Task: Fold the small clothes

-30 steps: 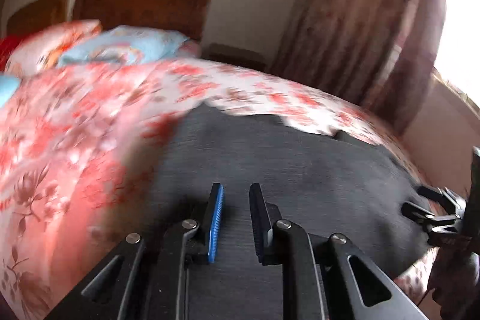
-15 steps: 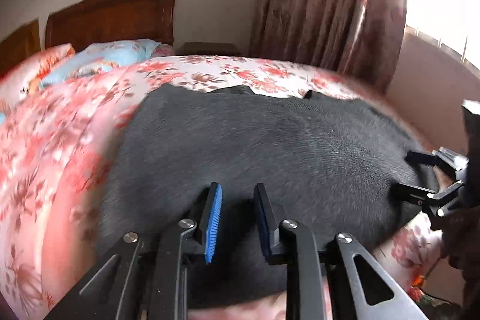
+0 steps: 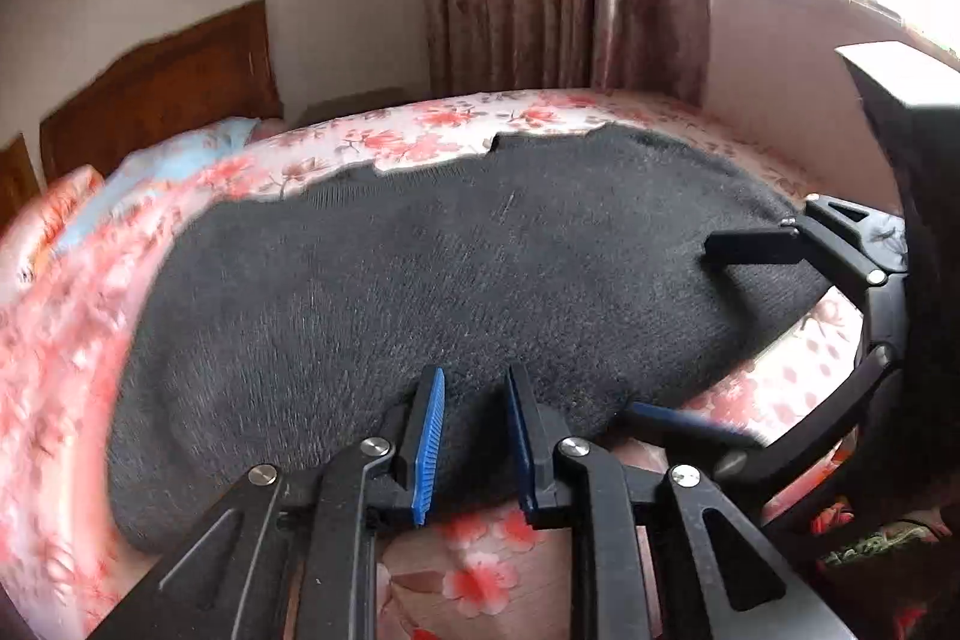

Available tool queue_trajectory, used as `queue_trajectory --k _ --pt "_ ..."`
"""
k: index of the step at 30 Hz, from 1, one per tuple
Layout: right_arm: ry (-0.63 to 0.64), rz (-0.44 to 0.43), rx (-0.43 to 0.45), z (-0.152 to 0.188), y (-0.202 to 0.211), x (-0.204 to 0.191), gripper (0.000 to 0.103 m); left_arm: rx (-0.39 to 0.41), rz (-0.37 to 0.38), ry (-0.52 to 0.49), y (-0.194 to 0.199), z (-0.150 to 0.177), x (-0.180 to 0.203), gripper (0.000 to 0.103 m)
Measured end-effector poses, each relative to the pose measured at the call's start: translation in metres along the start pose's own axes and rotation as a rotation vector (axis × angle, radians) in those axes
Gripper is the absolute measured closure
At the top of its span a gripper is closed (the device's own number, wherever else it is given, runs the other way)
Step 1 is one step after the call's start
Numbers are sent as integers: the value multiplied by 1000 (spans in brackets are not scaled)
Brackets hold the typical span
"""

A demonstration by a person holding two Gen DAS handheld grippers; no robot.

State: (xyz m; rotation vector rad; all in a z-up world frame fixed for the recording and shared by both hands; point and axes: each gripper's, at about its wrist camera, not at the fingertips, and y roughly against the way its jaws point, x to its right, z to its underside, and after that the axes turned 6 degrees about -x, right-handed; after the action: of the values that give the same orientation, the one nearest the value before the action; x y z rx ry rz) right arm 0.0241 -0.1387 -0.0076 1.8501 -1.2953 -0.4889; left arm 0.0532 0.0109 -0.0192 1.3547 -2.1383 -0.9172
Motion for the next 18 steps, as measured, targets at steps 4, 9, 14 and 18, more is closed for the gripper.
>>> queue_trajectory --k 4,9,14,18 --pt "-44 20 7 9 7 24 0 -2 -43 101 5 5 -33 80" --pt "-200 -2 6 38 18 76 0 -1 -40 194 12 23 -63 80" --pt "-266 -30 15 60 26 93 0 -4 -68 196 11 25 -66 80" --pt "-245 -3 -2 55 21 87 0 -1 -79 180 12 25 -65 80"
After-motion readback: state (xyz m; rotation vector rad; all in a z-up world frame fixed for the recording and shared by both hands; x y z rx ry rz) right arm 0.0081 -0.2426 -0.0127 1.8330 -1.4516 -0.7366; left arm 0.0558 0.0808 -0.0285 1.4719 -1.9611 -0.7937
